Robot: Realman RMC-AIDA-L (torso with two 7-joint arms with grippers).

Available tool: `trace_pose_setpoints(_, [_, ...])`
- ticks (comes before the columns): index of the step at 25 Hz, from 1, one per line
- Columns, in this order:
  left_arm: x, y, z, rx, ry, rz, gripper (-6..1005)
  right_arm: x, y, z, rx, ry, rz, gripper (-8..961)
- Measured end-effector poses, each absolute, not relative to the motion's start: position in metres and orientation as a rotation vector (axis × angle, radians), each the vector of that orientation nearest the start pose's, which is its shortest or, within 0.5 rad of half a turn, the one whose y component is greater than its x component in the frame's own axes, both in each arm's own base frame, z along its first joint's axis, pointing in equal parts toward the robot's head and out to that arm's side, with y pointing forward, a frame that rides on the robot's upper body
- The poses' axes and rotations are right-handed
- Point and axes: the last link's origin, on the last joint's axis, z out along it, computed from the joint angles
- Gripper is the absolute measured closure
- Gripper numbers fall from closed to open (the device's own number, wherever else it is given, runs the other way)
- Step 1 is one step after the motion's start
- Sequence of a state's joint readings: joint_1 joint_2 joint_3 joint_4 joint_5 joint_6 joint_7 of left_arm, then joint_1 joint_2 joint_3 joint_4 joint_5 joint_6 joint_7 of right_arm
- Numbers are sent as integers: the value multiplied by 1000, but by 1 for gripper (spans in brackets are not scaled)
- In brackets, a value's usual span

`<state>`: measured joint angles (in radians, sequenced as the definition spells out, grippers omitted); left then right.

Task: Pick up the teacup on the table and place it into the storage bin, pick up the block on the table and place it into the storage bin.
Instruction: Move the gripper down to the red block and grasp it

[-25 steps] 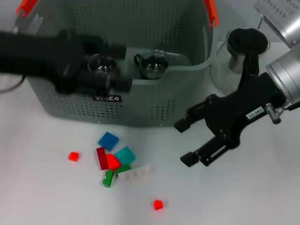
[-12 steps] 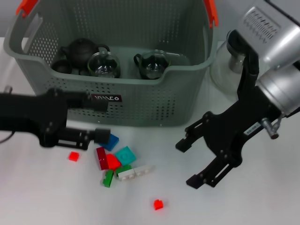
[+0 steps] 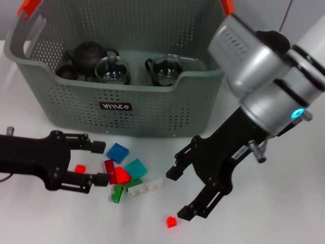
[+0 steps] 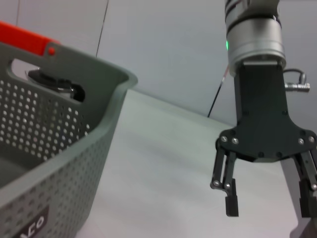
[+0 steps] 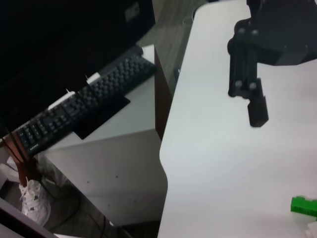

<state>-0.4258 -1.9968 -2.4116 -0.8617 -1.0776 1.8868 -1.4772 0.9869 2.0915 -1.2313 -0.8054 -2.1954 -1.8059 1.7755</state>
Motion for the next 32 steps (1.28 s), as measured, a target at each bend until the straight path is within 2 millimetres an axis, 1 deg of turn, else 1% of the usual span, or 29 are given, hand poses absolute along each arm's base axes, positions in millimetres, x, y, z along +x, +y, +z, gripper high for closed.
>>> trace_pose_setpoints(3, [-280,282,49,-2971,-563,-542,199,97,340,-59,-3489,73,-247,64])
trace_pose_setpoints(7, [-289,279,45,-2981,-595,-471,199,94,339,-69,-3470,57,-365,65])
trace_pose_setpoints(14, [-294,272,38,-2994,-672,-494,199,97,334,-90,-3453,8,-556,67])
trace_pose_setpoints(19, [-295,270,35,-2993,-692,-505,200,102,331,-103,-3398,-74,-711,69])
trace_pose_setpoints(22, [-295,270,34,-2995,-704,-512,200,102,329,-108,-3377,-111,-745,70])
trace_pose_setpoints(27, [-295,270,31,-2999,-717,-524,200,101,324,-125,-3347,-231,-767,71])
trace_pose_setpoints(32, [-295,271,31,-2983,-726,-535,200,99,320,-134,-3311,-369,-785,73])
